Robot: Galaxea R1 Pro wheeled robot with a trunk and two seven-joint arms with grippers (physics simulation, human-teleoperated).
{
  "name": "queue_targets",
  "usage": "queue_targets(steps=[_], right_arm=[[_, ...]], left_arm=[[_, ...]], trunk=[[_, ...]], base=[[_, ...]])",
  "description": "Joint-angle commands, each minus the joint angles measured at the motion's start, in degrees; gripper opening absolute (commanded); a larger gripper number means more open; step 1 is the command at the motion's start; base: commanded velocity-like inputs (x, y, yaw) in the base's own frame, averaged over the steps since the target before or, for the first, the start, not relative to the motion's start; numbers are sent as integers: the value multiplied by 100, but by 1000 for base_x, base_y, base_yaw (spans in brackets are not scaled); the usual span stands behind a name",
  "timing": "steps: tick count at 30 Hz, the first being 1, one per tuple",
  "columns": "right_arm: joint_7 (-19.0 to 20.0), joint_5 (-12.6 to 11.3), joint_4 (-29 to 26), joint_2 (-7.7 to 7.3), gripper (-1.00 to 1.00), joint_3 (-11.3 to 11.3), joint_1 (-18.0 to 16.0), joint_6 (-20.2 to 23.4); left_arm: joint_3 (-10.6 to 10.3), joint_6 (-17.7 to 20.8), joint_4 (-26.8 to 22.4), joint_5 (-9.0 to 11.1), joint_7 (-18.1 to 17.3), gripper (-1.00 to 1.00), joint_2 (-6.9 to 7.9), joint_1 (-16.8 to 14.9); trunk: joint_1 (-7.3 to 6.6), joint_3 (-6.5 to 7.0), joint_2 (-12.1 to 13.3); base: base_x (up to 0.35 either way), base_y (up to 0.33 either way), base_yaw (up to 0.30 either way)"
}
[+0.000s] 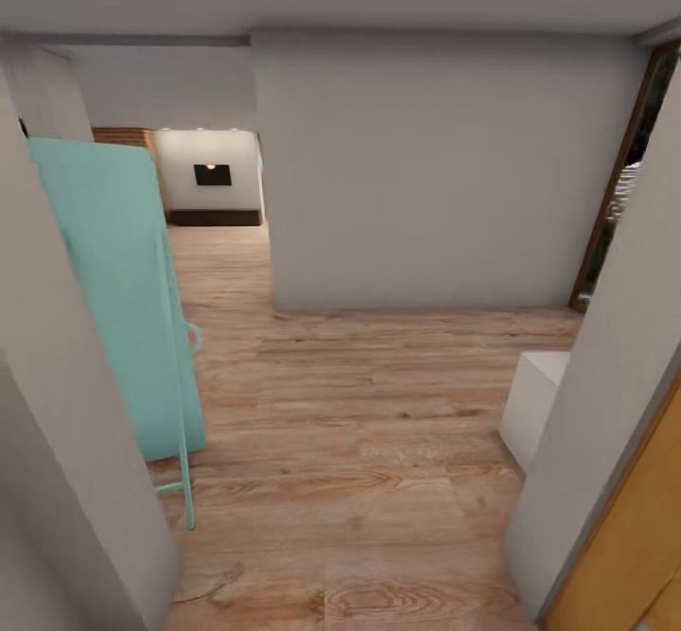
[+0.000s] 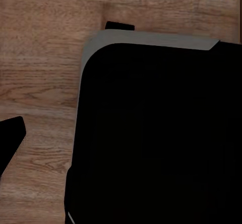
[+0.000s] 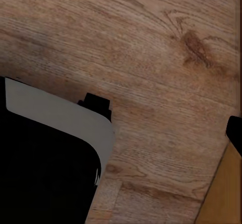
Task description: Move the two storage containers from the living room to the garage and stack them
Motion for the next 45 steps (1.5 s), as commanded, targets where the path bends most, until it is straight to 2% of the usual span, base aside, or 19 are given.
queue_targets(steps=[1, 23, 45], right_arm=[[11, 19, 18, -2, 100, -22, -8, -35], [12, 16, 18, -50, 100, -22, -8, -26], [20, 25, 18, -29, 100, -22, -8, -36]], left_arm=[[2, -12, 0, 39, 5, 100, -3, -1], [2, -20, -2, 34, 5, 100, 0, -1], [2, -12, 3, 37, -2, 100, -6, -1]], trunk=[[3, -5, -2], [3, -5, -2], [3, -5, -2]], base=[[324, 0, 0], [324, 0, 0], [324, 0, 0]])
